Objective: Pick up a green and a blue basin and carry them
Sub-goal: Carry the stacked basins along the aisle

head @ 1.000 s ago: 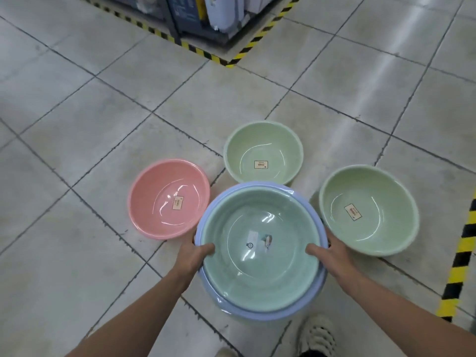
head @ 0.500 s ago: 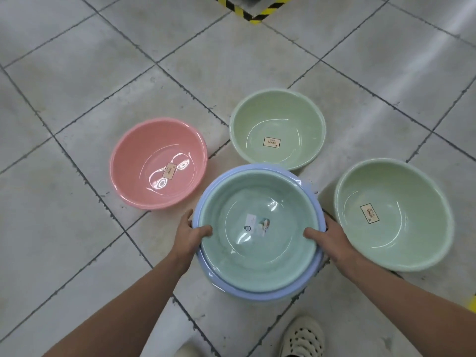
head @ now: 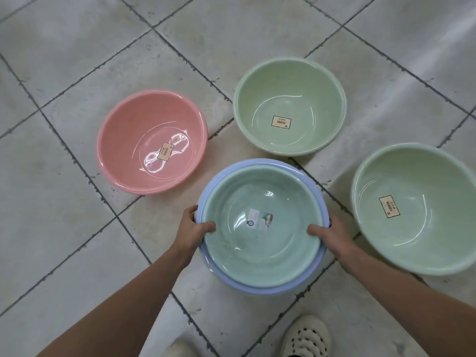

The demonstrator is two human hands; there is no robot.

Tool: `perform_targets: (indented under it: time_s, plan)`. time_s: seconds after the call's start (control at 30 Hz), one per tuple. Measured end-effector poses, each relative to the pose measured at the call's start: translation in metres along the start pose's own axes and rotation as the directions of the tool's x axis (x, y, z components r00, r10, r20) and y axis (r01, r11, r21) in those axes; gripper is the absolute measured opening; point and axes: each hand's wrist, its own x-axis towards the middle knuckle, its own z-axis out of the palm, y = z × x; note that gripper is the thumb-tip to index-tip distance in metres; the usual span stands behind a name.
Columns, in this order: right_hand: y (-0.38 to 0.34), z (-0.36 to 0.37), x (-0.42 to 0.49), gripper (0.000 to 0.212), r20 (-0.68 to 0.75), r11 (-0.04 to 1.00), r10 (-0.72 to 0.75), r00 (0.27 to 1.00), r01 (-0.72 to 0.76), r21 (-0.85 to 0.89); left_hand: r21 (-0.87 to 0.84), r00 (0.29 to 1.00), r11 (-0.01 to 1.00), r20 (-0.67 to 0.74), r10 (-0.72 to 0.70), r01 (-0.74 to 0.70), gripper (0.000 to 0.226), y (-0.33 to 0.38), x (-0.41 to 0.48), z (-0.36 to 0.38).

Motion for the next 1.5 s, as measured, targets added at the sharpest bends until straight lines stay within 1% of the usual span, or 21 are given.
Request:
perform_targets:
  time_s: [0.2, 0.3, 0.33, 0.37, 0.43, 0.47, 0.6, 0.67, 0.8, 0.9, 0.97, 1.0, 1.07, 1.1, 1.13, 1.17, 1.23, 1.27, 1.3, 1.4, 1.5]
  plan:
    - [0.006, 0.0, 0.007, 0.058, 0.036, 1.0, -0.002, 0.999, 0.001, 0.029, 0.046, 0.999, 0.998, 0.03, 0.033, -0.035, 0.079, -0.007, 0.009, -0.001]
    - [0.015, 0.001, 0.012, 0.069, -0.002, 0.997, 0.018, 1.0, -0.018, 0.081, 0.073, 0.998, 0.996, 0.038, 0.041, -0.043, 0.066, -0.01, 0.011, -0.002]
    - [0.017, 0.001, 0.013, 0.07, -0.015, 0.996, 0.017, 1.0, -0.016, 0.091, 0.069, 0.998, 0.997, 0.041, 0.04, -0.042, 0.066, -0.01, 0.012, -0.002]
    - [0.019, 0.002, 0.013, 0.07, -0.02, 0.995, 0.018, 1.0, -0.016, 0.097, 0.066, 0.998, 0.997, 0.051, 0.039, -0.042, 0.072, -0.012, 0.014, -0.003]
    - [0.019, 0.002, 0.014, 0.068, -0.016, 0.995, 0.022, 1.0, -0.021, 0.101, 0.063, 0.996, 0.997, 0.077, 0.032, -0.037, 0.094, -0.014, 0.019, -0.005]
    - [0.019, 0.001, 0.014, 0.066, -0.008, 0.995, 0.024, 1.0, -0.023, 0.1, 0.059, 0.995, 0.998, 0.092, 0.03, -0.035, 0.1, -0.015, 0.022, -0.006]
    - [0.018, 0.002, 0.014, 0.064, -0.008, 0.997, 0.039, 0.999, -0.038, 0.072, 0.059, 0.992, 0.998, 0.12, 0.024, -0.032, 0.102, -0.017, 0.029, -0.009]
    - [0.014, 0.004, 0.01, 0.061, -0.024, 0.996, 0.044, 0.999, -0.043, 0.072, 0.05, 0.994, 0.998, 0.107, 0.035, -0.041, 0.102, -0.012, 0.022, -0.01]
    - [-0.003, 0.002, -0.01, 0.056, -0.035, 0.997, 0.066, 0.997, -0.064, 0.051, 0.018, 0.997, 1.0, 0.072, -0.004, 0.003, 0.103, 0.003, -0.002, -0.017]
    - [-0.026, -0.001, -0.029, 0.06, -0.014, 0.998, 0.064, 0.998, -0.064, 0.007, 0.011, 0.998, 0.999, 0.06, -0.034, 0.034, 0.111, 0.014, -0.024, -0.031]
    - [-0.046, -0.001, -0.041, 0.069, -0.014, 0.998, 0.055, 0.998, -0.055, -0.015, -0.005, 0.998, 0.999, 0.047, -0.045, 0.046, 0.108, 0.026, -0.041, -0.04]
    - [-0.059, -0.001, -0.047, 0.076, -0.014, 0.999, 0.048, 0.999, -0.048, -0.02, -0.01, 0.998, 0.999, 0.038, -0.045, 0.045, 0.101, 0.035, -0.052, -0.044]
    - [-0.083, -0.001, -0.057, 0.092, -0.005, 0.998, 0.039, 0.999, -0.039, -0.039, -0.017, 0.999, 0.999, 0.021, -0.027, 0.027, 0.078, 0.057, -0.075, -0.054]
    - [-0.095, 0.0, -0.061, 0.096, 0.001, 0.998, 0.041, 0.999, -0.041, -0.053, -0.028, 1.0, 0.999, 0.009, -0.018, 0.018, 0.07, 0.067, -0.085, -0.06]
    - [-0.11, 0.002, -0.067, 0.095, 0.009, 0.997, 0.038, 0.999, -0.038, -0.066, -0.042, 1.0, 0.999, -0.006, -0.007, 0.007, 0.066, 0.079, -0.096, -0.066]
    - [-0.128, 0.006, -0.075, 0.089, 0.022, 0.996, 0.023, 1.0, -0.021, -0.081, -0.059, 1.0, 0.998, -0.017, 0.002, -0.003, 0.064, 0.09, -0.106, -0.074]
    - [-0.169, 0.016, -0.096, 0.069, 0.053, 0.994, -0.009, 0.999, 0.015, -0.111, -0.098, 0.999, 0.995, -0.038, 0.017, -0.02, 0.064, 0.111, -0.124, -0.09]
    - [-0.188, 0.022, -0.105, 0.062, 0.077, 0.992, -0.021, 0.997, 0.03, -0.121, -0.117, 0.998, 0.993, -0.049, 0.024, -0.029, 0.063, 0.121, -0.134, -0.099]
    - [-0.206, 0.026, -0.113, 0.061, 0.101, 0.99, -0.033, 0.994, 0.046, -0.131, -0.134, 0.998, 0.99, -0.058, 0.03, -0.038, 0.063, 0.131, -0.143, -0.107]
    - [-0.252, 0.042, -0.13, 0.065, 0.146, 0.985, -0.062, 0.987, 0.083, -0.148, -0.173, 0.995, 0.984, -0.092, 0.03, -0.045, 0.062, 0.159, -0.168, -0.134]
    - [-0.289, 0.06, -0.137, 0.069, 0.191, 0.974, -0.085, 0.978, 0.122, -0.191, -0.208, 0.993, 0.977, -0.119, 0.019, -0.044, 0.07, 0.179, -0.179, -0.163]
